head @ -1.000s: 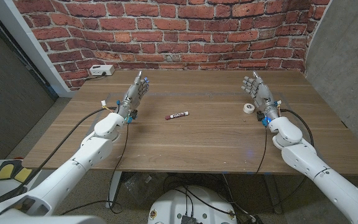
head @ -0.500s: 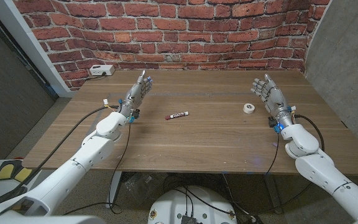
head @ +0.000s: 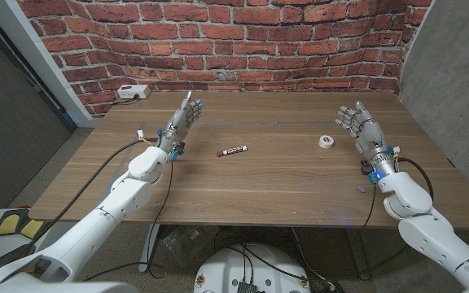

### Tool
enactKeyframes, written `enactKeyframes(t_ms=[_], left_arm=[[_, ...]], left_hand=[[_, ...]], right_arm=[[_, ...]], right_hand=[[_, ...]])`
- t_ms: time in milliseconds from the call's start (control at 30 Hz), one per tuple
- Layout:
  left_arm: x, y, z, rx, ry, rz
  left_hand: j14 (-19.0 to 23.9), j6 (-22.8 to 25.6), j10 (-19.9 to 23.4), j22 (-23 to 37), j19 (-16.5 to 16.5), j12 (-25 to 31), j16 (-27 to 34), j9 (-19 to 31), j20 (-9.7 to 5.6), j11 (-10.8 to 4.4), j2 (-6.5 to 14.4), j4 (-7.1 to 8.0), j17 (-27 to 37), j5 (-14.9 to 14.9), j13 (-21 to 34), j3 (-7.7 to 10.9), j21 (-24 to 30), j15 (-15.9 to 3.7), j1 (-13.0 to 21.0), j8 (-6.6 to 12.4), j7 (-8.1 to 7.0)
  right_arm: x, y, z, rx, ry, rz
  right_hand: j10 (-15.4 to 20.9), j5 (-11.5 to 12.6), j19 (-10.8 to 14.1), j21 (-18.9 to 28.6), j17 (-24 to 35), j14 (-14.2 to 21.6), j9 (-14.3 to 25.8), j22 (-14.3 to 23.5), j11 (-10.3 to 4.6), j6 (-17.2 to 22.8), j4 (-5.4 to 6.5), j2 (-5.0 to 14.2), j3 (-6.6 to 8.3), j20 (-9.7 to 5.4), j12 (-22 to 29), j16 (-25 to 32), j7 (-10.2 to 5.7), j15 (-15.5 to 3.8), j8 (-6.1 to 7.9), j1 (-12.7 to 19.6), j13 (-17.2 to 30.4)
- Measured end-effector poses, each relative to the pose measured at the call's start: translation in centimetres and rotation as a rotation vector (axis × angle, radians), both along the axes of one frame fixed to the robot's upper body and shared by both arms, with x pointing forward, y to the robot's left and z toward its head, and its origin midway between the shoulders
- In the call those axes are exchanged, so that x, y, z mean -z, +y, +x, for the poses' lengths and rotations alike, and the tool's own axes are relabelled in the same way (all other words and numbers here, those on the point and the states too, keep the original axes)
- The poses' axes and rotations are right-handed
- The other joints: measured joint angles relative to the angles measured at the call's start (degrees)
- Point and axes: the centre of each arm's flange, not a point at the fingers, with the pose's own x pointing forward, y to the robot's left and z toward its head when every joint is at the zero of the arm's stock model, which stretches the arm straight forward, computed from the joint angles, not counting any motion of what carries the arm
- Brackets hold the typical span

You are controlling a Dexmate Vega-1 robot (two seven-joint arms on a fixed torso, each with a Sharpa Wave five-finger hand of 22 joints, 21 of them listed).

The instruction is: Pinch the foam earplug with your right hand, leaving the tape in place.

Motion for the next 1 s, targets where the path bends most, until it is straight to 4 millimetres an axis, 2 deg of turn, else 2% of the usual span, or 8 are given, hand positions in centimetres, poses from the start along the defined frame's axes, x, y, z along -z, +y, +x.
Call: enactKeyframes(t_ms=[200,367,1000], left_arm=[[-0.2,-0.2,-0.1,0.009,-0.008,0.007],[-0.3,-0.7,0.0,0.041,-0.01,0.0],[-0.9,-2.2,0.2,0.061,0.003,0.029]], left_hand=[[0.61,0.95,0.6,0.0,0.19,0.0,0.0,0.09,0.19,0.01,0.0,0.0,0.0,0.0,0.0,0.0,0.0,0.01,-0.01,0.41,0.14],[1.23,1.76,1.15,0.0,0.81,0.0,0.0,0.09,0.2,-0.04,0.0,0.0,0.0,0.0,0.0,0.0,0.0,-0.01,-0.01,0.44,0.08],[1.94,2.35,1.66,0.0,1.12,0.0,0.0,0.08,0.5,-0.18,0.22,-0.23,0.0,-0.4,-0.01,-0.24,-0.27,0.11,0.2,0.43,0.31]], right_arm=[[0.8,-0.2,-1.6,0.02,-0.004,-0.003],[1.5,-0.4,-3.0,0.041,-0.003,-0.006],[4.5,-1.1,-7.1,0.106,0.012,0.009]], right_hand=[[0.3,0.0,0.71,-0.32,-0.14,0.19,0.23,0.0,-0.3,1.31,-0.24,0.4,0.24,0.09,0.0,0.0,-0.68,-0.19,0.5,0.39,0.0],[0.61,0.0,0.71,-0.42,-0.14,0.32,0.26,-0.01,0.01,1.31,-0.23,0.41,0.24,0.09,0.0,0.0,-0.68,-0.32,0.5,0.85,0.0],[1.34,-0.23,1.64,-0.51,-0.13,1.42,0.25,-0.02,-0.73,1.3,-0.71,1.01,0.71,-0.2,0.0,0.0,-0.68,-0.19,0.15,1.45,-0.01]])
